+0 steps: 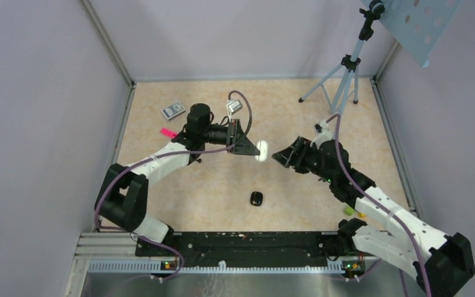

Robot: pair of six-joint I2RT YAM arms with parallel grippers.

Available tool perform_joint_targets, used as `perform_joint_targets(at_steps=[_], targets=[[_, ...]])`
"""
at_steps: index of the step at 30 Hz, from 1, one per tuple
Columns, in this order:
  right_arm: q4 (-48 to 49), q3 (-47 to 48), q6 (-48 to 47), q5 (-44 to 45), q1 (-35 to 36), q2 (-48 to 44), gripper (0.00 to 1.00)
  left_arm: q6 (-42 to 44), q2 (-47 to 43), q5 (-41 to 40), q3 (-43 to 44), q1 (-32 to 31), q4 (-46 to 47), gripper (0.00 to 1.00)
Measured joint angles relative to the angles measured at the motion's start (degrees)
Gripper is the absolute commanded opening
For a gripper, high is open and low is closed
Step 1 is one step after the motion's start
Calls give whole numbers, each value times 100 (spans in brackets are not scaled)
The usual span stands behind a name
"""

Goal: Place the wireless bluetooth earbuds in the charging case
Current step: Close the charging case with the earbuds at the center of the board, then place the charging case with the earbuds at the center of the board.

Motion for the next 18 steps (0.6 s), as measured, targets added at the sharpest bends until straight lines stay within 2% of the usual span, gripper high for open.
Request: perform_joint_targets(at_steps=[9,15,18], targets=[[-2413,387,-501,1799,-33,-852,66,-107,774,-46,452,0,247,0],[-3654,643,-627,2809,-42,-1467,66,-155,1698,-131,931,-48,599,0],[-4146,780,-645,3185,-42,-1729,66,-98,2332,-195,1493,-149,566,0]])
